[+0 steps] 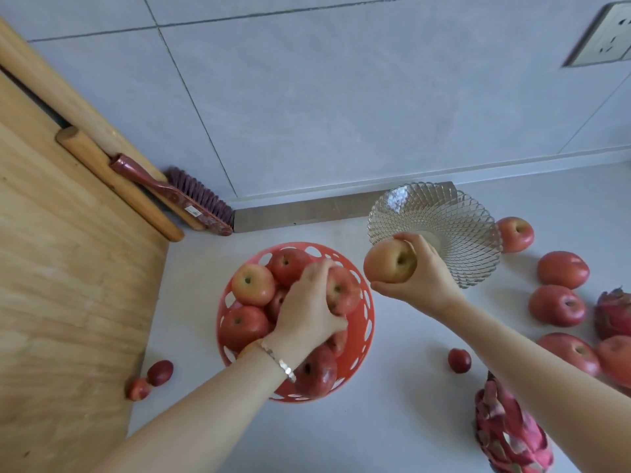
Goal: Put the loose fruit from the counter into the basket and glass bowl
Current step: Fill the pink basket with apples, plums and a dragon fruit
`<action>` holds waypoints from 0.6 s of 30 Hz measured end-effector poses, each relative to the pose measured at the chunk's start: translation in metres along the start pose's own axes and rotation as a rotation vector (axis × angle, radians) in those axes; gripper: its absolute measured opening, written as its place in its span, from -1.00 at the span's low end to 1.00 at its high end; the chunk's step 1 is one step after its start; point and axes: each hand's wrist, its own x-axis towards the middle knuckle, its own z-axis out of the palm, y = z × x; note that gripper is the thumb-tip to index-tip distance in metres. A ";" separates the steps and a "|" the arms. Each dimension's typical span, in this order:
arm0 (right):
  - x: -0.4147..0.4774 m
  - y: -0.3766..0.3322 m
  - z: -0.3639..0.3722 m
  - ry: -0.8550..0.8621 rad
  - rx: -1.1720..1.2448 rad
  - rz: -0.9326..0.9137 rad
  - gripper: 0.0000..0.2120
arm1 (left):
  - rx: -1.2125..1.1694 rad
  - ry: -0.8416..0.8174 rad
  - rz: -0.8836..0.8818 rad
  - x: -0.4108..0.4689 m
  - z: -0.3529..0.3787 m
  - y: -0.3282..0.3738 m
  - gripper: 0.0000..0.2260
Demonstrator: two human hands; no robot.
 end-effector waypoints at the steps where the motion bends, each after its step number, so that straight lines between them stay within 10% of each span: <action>1: 0.000 0.000 -0.001 -0.022 -0.008 0.002 -0.22 | -0.020 0.051 -0.004 0.009 -0.003 -0.002 -0.32; 18: -0.035 -0.004 0.053 -0.437 -0.614 -0.345 -0.16 | 0.013 -0.227 0.074 0.043 -0.003 -0.014 -0.36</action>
